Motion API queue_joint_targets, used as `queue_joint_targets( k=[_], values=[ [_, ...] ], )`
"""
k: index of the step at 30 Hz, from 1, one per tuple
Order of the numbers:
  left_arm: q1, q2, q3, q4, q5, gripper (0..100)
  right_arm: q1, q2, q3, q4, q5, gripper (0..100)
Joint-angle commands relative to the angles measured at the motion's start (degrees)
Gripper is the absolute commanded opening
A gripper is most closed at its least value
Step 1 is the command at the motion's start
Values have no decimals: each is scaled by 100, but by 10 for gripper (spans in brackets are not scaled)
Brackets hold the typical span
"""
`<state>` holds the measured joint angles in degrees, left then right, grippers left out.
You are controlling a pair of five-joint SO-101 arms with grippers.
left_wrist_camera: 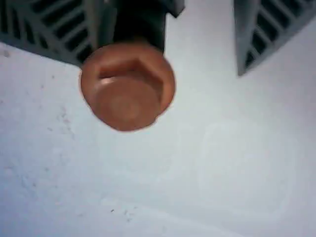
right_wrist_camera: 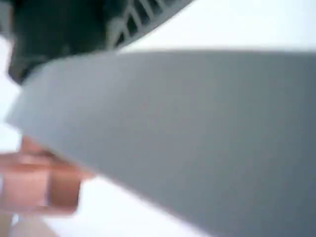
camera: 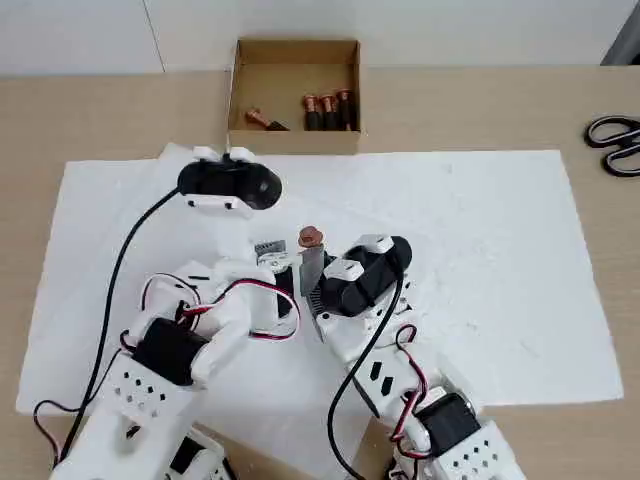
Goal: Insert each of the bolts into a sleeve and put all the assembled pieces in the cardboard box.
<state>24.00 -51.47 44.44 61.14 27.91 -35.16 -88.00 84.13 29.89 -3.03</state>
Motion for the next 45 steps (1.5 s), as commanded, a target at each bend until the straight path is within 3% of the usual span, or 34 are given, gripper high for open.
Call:
queue_joint_targets(
  k=[1, 10, 17, 23, 26, 29, 33, 36, 39, 45],
  values=[
    [-149, 9, -444, 273, 44, 161, 13, -198, -114, -163, 53, 4],
    [-132, 9, -848, 642, 44, 164, 13, -198, -105, -163, 53, 4],
    [-141, 9, -1086, 1011, 44, 288, 13, -189, -105, -154, 53, 4],
    [-246, 9, -1481, 1538, 44, 303, 22, -189, -105, -145, 53, 4],
    [-870, 18, -1666, 1741, 35, 303, 22, -189, -105, -110, 53, 4],
    [-2031, 44, -1675, 1855, -35, 304, 180, -189, -114, -101, 53, 4],
    [-3701, 53, -1569, 1811, -1143, 303, 470, -75, -255, 57, 62, 4],
    [-4545, 53, -1516, 1873, -1802, 303, 629, 470, -695, 338, 79, 4],
    [-4914, 26, -1323, 1987, -1943, 303, 866, 1473, -1451, 330, 325, 4],
    [-4949, 18, -980, 2189, -2031, 303, 1279, 4136, -3754, 198, 369, 4]
  ],
)
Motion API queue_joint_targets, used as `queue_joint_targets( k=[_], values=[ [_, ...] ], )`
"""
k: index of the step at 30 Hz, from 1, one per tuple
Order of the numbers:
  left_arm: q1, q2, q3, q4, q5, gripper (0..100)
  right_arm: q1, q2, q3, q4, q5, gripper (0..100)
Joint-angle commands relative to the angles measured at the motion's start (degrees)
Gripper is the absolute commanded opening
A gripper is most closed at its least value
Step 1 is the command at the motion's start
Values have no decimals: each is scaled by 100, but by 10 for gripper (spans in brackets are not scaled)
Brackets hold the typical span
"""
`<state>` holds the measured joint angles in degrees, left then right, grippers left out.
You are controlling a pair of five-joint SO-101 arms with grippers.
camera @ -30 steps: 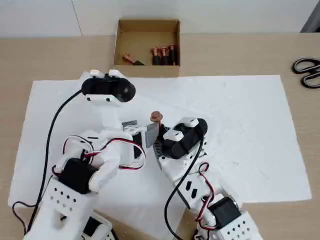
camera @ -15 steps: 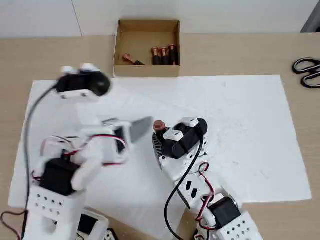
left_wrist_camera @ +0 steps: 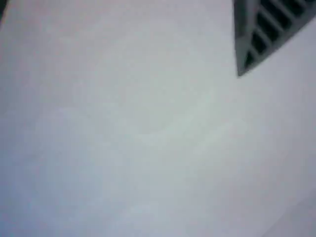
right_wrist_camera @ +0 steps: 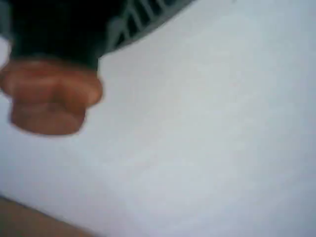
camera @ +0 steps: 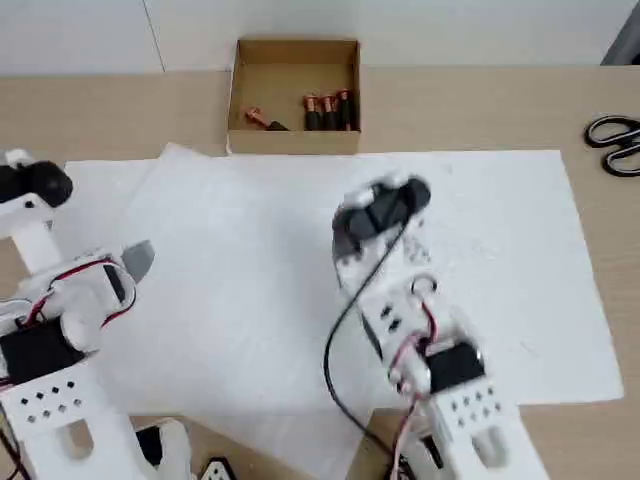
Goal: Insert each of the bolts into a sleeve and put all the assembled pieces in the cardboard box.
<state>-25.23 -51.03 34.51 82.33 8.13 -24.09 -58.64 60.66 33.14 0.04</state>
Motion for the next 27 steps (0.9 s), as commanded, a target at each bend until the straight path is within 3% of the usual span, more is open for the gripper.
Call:
queue_joint_targets(
  k=[1, 10, 19, 27],
  values=[
    [-35, -26, 31, 105, -53, 303, 215, 1657, -1776, -268, 53, 4],
    [-44, -26, 31, 484, -53, 303, 259, 5235, -4273, -2369, 79, 4],
    [-53, -26, -4, 677, -62, 303, 251, 7829, -5820, -4699, 79, 4],
    [-53, -26, 22, 703, -62, 303, 321, 9895, -7253, -4910, 79, 4]
  ],
)
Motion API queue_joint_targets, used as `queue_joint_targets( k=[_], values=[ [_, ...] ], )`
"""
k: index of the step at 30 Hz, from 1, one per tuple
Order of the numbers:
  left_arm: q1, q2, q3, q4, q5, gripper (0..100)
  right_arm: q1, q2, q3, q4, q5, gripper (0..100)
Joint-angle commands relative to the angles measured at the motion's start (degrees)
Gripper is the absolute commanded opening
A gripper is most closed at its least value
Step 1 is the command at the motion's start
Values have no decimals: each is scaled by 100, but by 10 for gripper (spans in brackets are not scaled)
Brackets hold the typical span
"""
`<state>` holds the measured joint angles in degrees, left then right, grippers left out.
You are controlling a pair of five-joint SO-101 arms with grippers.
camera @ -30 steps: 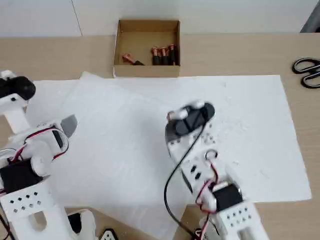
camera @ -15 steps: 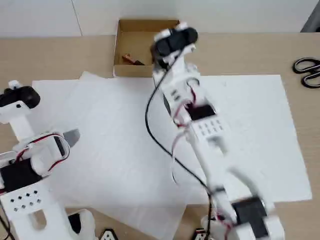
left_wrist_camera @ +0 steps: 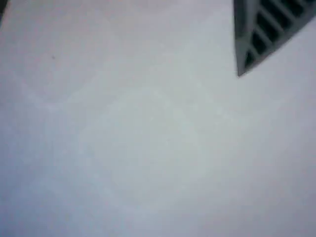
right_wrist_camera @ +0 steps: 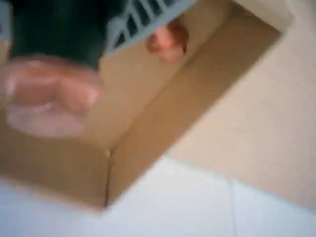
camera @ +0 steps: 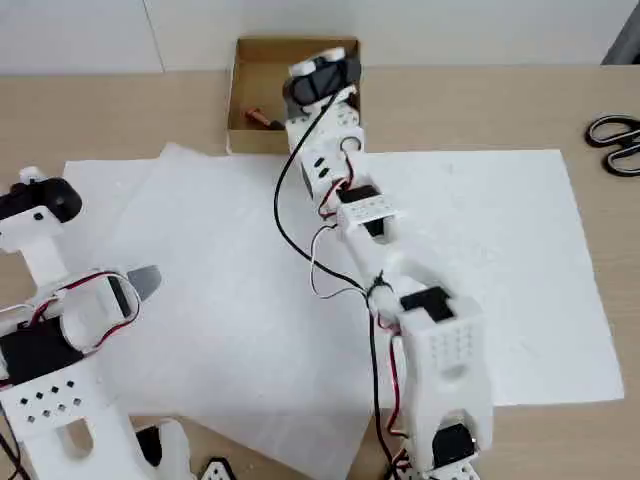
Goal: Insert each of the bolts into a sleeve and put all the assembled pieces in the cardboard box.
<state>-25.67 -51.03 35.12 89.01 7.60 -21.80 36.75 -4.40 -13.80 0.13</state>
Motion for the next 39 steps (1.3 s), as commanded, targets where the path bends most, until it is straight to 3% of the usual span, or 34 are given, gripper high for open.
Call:
queue_joint_targets(
  k=[1, 6, 13, 23, 30, 39],
  values=[
    [-9, -26, -40, 35, -9, 303, 110, 576, -923, -215, 70, 6],
    [-9, -26, -31, 35, -9, 303, 215, 1393, -1688, -189, 70, 24],
    [18, -26, -31, 35, -9, 303, 224, 1640, -1925, 57, 70, 218],
    [18, -26, -31, 35, -9, 303, 242, 1288, -2382, 242, 70, 225],
    [0, -448, -576, 44, -132, 303, 400, -426, -2374, 1666, 62, 225],
    [-9, -2813, -1103, 9, -413, 303, 321, -3389, -2356, 4690, 53, 225]
  ],
)
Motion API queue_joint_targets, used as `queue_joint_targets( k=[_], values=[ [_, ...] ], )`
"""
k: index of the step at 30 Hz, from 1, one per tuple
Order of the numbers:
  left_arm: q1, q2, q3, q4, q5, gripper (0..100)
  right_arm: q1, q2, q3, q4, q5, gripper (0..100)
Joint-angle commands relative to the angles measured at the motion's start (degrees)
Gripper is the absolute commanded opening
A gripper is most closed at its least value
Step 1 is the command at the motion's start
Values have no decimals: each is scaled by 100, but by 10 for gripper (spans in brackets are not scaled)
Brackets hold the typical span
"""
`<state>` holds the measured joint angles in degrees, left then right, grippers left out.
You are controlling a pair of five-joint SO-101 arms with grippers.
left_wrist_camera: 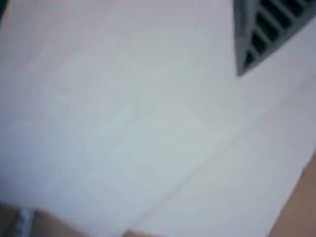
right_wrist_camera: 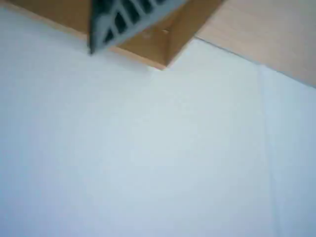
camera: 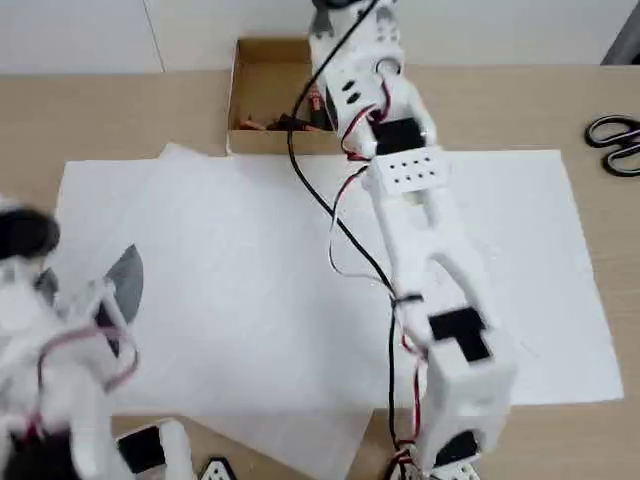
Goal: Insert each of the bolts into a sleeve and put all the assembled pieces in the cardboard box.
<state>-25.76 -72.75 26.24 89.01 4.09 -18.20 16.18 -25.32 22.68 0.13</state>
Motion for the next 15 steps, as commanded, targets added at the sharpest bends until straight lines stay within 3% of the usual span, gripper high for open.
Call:
queue_joint_targets(
  k=[1, 8, 12, 15],
  values=[
    [0, -870, -207, 9, -62, 303, -75, -1675, -264, 1473, 53, 225],
    [26, -2259, 224, -18, -62, 303, -180, -3495, -264, 4505, 44, 225],
    [18, -3121, 919, -431, -62, 303, -180, -4312, -264, 5921, 26, 225],
    [9, -3147, 1191, -571, -53, 303, -180, -4875, -264, 6879, 26, 225]
  ],
)
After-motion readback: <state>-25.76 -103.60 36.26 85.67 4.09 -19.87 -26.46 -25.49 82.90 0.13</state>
